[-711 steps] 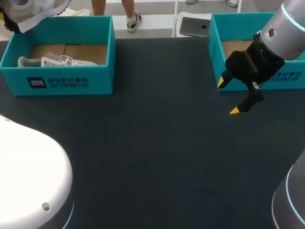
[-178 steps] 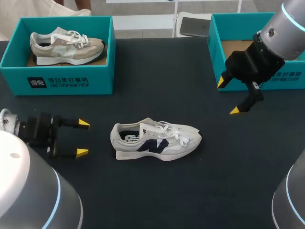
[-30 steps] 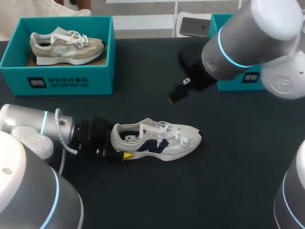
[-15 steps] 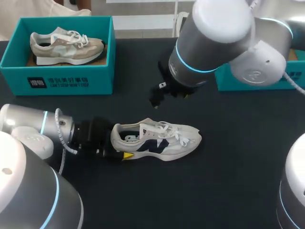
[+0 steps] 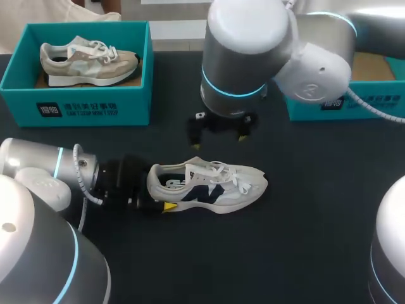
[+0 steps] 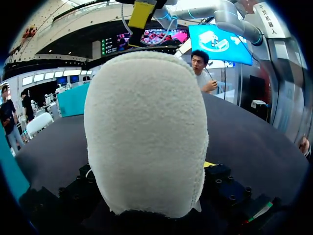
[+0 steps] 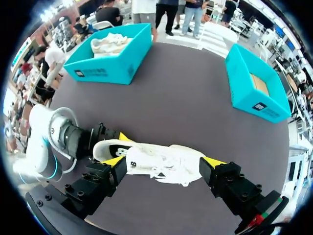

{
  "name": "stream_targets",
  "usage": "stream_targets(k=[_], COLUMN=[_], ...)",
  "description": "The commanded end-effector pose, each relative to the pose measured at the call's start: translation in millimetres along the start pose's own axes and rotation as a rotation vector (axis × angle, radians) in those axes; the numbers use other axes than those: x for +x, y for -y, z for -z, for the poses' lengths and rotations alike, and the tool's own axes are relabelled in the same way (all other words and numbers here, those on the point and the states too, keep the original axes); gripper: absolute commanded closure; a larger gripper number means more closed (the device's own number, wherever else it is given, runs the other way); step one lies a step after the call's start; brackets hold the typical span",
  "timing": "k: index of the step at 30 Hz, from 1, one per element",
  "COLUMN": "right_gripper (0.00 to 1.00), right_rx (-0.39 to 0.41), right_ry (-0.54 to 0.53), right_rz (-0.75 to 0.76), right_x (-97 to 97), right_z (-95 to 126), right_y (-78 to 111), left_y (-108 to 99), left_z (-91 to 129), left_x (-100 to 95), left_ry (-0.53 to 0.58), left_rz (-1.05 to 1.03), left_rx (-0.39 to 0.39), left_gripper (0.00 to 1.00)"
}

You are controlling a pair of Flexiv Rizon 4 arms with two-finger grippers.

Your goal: Take the shoe out of the shoebox, open the shoe tongue, remove and reinsert the insole, then place the shoe into the shoebox

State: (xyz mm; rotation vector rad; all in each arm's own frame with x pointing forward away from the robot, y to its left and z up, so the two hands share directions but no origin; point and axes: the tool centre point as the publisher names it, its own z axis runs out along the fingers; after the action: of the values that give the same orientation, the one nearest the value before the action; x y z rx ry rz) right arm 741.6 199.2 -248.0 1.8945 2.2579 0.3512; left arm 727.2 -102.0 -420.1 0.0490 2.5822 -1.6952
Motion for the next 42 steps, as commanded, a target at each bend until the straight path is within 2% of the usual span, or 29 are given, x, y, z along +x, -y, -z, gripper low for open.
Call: stream_targets(k=[1,10,17,20,23,28,37,38,42], right_gripper=[0.00,0.00,0.00,0.00,0.00,0.00,0.00,0.00,0.00], right_rx=[0.060,0.080,0.132,0.168,0.171,0.171,0.184,0.184,0.168], right_ry=[0.140,0.170,0.210,0.242,0.282,0.338,0.458,0.469,0.513], right_rz=[-0.100,-0.184,-0.204,-0.200,-0.225,-0.254,-0.282,-0.285,-0.317], right_x=[26.8,46.2,56.4,62.4,64.7,63.1,50.5,43.9,42.9], right_z=[-17,-47,-57,-61,-66,-73,-77,-83,-88], right_y=[-2.7,17.2,32.5,34.6,36.9,38.7,45.4,50.2,51.6], left_y=[-2,-2,-2,-2,-2,-2,-2,-2,-2], left_z=[-2,-2,-2,-2,-2,-2,-2,-2,-2], left_x=[1.0,1.0,1.0,1.0,1.0,1.0,1.0,1.0,1.0], left_ry=[0.000,0.000,0.000,0.000,0.000,0.000,0.000,0.000,0.000], left_rz=[0.000,0.000,0.000,0.000,0.000,0.000,0.000,0.000,0.000], left_rx=[-0.001,-0.001,-0.001,-0.001,-0.001,-0.001,-0.001,-0.001,-0.001], left_gripper=[1.00,1.00,1.00,1.00,1.00,1.00,1.00,1.00,1.00])
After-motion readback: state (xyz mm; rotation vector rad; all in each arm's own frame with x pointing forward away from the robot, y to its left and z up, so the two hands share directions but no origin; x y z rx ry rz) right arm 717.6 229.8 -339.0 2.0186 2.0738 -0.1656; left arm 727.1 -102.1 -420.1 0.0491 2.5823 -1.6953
